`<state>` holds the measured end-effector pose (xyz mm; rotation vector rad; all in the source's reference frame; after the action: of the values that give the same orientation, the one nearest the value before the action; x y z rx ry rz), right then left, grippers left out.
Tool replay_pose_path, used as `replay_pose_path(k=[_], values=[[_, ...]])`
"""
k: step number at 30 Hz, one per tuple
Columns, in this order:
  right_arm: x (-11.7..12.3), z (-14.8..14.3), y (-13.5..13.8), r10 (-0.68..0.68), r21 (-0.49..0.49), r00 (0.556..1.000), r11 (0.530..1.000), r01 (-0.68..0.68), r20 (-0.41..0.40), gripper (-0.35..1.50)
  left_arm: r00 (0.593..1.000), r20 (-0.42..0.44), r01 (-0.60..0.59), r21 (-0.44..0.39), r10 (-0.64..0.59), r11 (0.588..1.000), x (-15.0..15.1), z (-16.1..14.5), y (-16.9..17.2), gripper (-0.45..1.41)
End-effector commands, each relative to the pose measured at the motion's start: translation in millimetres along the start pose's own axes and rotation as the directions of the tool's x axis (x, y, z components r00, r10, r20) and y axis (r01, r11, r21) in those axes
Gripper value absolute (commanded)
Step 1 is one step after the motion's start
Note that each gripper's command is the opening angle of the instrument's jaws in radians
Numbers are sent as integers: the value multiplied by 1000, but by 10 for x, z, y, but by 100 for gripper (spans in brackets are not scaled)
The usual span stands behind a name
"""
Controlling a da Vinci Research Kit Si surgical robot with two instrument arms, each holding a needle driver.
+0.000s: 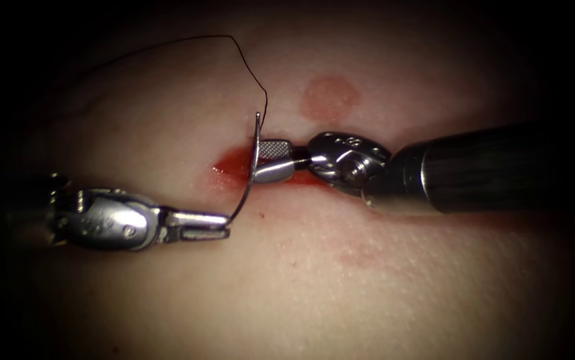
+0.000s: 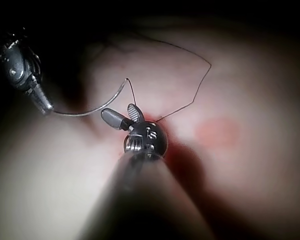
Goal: Wound Closure
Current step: Pass the needle back to the right gripper.
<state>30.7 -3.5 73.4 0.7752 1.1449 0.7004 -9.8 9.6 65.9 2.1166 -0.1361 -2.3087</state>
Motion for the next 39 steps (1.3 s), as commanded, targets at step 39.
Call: replay_pose_path(k=[39], values=[[-3,-2,-15,-10,75,999,997,7,40,121,990,83,-114,-24,115,993,-17,16,6,-35]])
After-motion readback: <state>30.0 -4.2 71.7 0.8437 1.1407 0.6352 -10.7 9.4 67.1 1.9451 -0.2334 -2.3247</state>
